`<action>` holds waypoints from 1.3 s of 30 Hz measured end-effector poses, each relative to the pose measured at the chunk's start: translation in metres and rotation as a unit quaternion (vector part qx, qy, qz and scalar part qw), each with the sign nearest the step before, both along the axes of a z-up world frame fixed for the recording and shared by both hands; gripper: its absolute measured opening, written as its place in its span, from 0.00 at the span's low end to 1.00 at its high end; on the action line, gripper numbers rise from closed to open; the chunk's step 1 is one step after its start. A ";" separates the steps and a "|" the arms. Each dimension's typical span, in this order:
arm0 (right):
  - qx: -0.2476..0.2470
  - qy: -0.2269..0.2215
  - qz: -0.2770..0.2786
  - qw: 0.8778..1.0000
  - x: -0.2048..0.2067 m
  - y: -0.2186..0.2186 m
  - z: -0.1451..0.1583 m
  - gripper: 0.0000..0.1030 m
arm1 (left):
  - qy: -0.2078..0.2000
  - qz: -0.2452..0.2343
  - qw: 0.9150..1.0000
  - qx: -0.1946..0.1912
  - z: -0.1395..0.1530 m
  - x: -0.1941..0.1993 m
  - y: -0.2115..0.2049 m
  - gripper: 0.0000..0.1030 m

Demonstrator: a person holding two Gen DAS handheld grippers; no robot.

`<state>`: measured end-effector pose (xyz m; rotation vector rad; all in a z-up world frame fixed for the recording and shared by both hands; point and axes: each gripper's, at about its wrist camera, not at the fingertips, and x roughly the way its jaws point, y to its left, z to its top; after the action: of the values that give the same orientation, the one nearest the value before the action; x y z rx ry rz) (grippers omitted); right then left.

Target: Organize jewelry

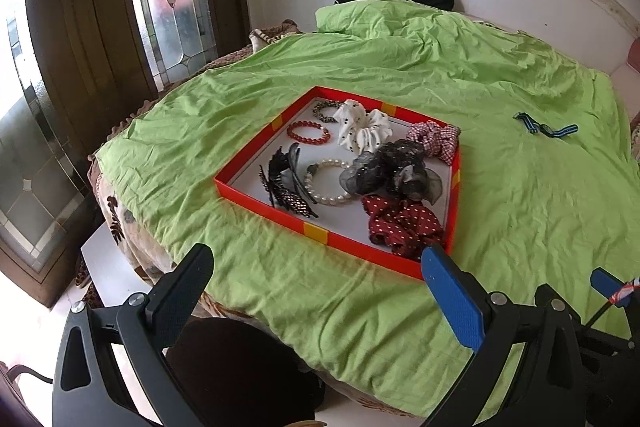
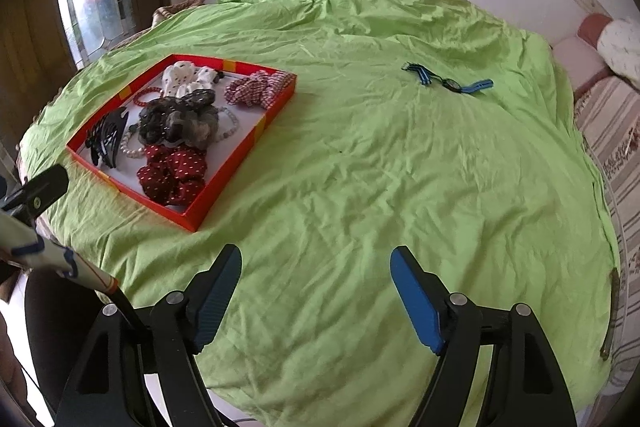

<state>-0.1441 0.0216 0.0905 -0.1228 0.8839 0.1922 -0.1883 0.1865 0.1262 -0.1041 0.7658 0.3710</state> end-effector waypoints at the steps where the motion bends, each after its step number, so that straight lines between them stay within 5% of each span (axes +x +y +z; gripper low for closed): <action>1: 0.003 0.002 -0.003 1.000 0.000 -0.002 -0.001 0.79 | 0.002 -0.003 1.000 0.000 0.000 0.000 -0.003 1.00; 39: -0.017 0.002 -0.002 1.000 -0.003 0.004 -0.003 0.79 | 0.041 -0.021 0.999 -0.028 -0.021 0.007 -0.010 1.00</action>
<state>-0.1475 0.0257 0.0871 -0.1518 0.8924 0.1750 -0.1810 0.1761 0.1051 -0.1247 0.8579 0.3150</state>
